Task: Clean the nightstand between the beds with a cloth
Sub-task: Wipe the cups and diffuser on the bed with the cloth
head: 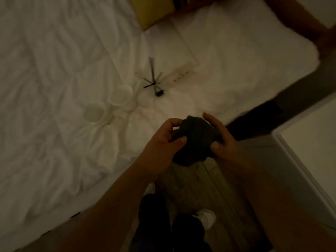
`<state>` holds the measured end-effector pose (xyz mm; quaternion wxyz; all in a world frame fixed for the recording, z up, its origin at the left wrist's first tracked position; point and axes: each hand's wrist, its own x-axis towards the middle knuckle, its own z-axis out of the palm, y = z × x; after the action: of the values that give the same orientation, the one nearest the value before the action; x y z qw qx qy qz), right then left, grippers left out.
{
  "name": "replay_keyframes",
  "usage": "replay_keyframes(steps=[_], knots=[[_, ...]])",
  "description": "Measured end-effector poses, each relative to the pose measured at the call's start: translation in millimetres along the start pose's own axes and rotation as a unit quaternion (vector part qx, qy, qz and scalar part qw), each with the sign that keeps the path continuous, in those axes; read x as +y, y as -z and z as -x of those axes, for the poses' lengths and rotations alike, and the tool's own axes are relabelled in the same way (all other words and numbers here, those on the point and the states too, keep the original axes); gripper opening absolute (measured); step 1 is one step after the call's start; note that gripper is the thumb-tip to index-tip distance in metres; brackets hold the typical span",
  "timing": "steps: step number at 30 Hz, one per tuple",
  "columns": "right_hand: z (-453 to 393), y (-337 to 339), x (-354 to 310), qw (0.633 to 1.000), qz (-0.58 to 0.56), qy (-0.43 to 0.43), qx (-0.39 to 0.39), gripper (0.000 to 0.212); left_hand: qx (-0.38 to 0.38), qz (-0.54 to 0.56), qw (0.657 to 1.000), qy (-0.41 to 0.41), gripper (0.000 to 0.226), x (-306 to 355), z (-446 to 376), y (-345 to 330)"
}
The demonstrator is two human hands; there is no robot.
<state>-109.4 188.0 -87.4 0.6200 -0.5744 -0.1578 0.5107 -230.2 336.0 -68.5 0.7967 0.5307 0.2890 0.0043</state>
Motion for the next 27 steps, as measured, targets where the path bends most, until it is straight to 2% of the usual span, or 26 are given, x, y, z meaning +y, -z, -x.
replay_keyframes(steps=[2,4,6,8,10,11,12,14,16,18,20,21,24,27], knots=[[-18,-32,13,0.998,0.058,0.006,0.008,0.089,0.072,-0.046,0.996,-0.019,0.027,1,9,24],[-38,-63,29,0.996,0.077,0.010,0.031,0.072,0.122,-0.052,0.991,-0.017,0.024,2,18,52],[-56,-91,38,0.994,0.090,0.017,0.052,0.059,0.138,-0.051,0.989,-0.006,0.023,2,28,81],[-73,-115,43,0.991,0.107,0.033,0.079,0.054,0.149,-0.084,0.985,-0.008,0.026,4,35,114],[-93,-141,48,0.986,0.123,0.048,0.104,0.051,0.191,-0.144,0.971,-0.020,0.026,2,40,155],[-100,-149,47,0.982,0.137,0.058,0.114,0.050,0.234,-0.202,0.951,-0.030,0.029,1,40,172],[-108,-159,45,0.977,0.162,0.067,0.119,0.050,0.285,-0.265,0.920,-0.041,0.035,1,39,190],[-131,-185,45,0.961,0.240,0.081,0.113,0.049,0.367,-0.340,0.864,-0.050,0.063,-3,35,231],[-149,-206,41,0.937,0.307,0.117,0.117,0.054,0.370,-0.361,0.856,-0.026,0.095,-9,23,255],[-171,-228,42,0.914,0.347,0.165,0.133,0.063,0.325,-0.356,0.876,0.005,0.120,-12,5,274],[-192,-247,43,0.871,0.428,0.198,0.134,0.063,0.275,-0.326,0.904,0.001,0.132,-13,-11,286],[-204,-255,45,0.837,0.494,0.201,0.120,0.061,0.254,-0.308,0.917,-0.017,0.131,-16,-18,292],[-225,-269,57,0.702,0.692,0.165,0.039,0.052,0.209,-0.283,0.934,-0.061,0.115,-28,-29,300],[-235,-275,64,0.644,0.750,0.148,-0.012,0.041,0.197,-0.275,0.937,-0.084,0.114,-39,-29,302]])
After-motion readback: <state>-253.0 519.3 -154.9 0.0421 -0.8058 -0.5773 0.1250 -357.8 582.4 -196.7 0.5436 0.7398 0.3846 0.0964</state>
